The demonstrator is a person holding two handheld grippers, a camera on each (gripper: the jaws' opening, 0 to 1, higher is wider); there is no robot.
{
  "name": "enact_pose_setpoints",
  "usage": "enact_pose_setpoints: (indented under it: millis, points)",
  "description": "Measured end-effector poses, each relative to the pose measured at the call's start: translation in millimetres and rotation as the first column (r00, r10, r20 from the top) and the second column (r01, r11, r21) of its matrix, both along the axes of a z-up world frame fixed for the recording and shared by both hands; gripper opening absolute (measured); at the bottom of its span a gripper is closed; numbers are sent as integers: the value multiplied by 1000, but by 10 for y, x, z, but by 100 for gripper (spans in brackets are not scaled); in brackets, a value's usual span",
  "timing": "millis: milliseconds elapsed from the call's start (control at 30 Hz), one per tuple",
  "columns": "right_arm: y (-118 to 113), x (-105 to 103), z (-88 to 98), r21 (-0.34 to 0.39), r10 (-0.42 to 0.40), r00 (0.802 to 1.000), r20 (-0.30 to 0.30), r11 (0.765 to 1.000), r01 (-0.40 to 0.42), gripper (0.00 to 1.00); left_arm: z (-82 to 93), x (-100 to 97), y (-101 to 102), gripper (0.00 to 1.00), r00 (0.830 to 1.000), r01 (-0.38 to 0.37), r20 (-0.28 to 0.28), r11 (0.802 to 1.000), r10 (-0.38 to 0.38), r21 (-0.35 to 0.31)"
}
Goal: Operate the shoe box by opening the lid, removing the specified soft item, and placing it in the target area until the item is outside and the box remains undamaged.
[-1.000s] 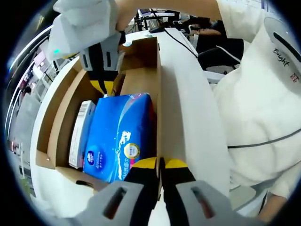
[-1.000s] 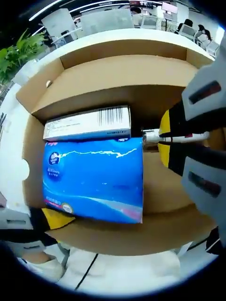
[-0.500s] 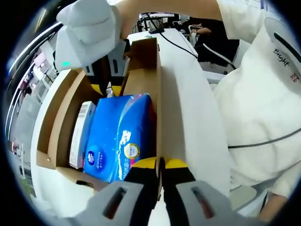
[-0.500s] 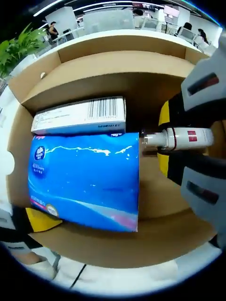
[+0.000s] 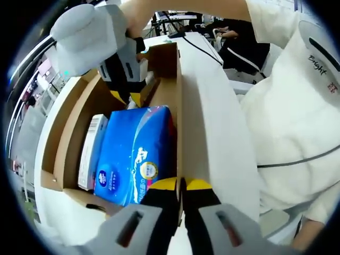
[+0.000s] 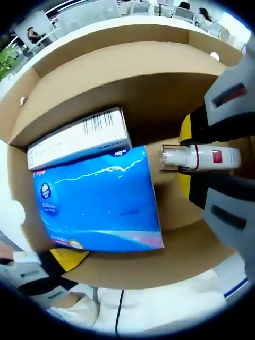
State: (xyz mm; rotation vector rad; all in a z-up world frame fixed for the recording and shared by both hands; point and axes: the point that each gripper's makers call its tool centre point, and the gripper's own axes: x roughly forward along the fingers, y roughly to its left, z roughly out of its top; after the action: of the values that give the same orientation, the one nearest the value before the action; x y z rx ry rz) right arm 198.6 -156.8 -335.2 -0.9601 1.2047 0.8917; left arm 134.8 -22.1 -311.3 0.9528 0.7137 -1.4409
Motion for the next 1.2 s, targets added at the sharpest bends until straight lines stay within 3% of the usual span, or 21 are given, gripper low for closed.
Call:
enact_pose_setpoints:
  millis: [233, 300, 400, 500, 567, 667, 767, 1000, 1133, 1200]
  points:
    - [23, -57, -152, -32, 10, 1000, -2, 999, -10, 19, -4, 9, 4, 2, 1000, 1, 1, 1000, -1, 0]
    - [10, -28, -107, -32, 31, 999, -20, 999, -32, 19, -6, 11, 6, 2, 1000, 0, -2, 1000, 0, 3]
    - [42, -35, -127, -4, 128, 990, -51, 992, -128, 19, -9, 13, 7, 2, 1000, -1, -6, 1000, 1, 7]
    - [43, -47, -129, 38, 137, 989, -64, 990, -134, 19, -11, 10, 10, 2, 1000, -1, -5, 1000, 1, 7]
    - [40, -47, -127, 76, 102, 993, -52, 992, -98, 19, -11, 7, 11, 2, 1000, -1, -3, 1000, 1, 4]
    - [1, 25, -118, 99, -27, 998, -51, 995, 31, 19, -12, 6, 11, 2, 1000, -1, -3, 1000, 1, 6]
    - [-3, 1, -106, 90, -5, 999, -46, 996, 9, 19, -13, 3, 12, 2, 1000, -2, -8, 1000, 2, 8]
    - [-2, 53, -8, 133, 20, 1000, -14, 991, -18, 18, -11, -3, 10, 2, 1000, -2, -10, 1000, 2, 9]
    - [76, 129, 119, 213, 17, 999, 47, 977, -27, 18, -9, -8, 5, 2, 1000, -3, -9, 1000, 3, 9]
    - [50, 151, 160, 190, 79, 991, 106, 977, -98, 19, -7, -9, 3, 2, 1000, -1, -6, 1000, 1, 7]
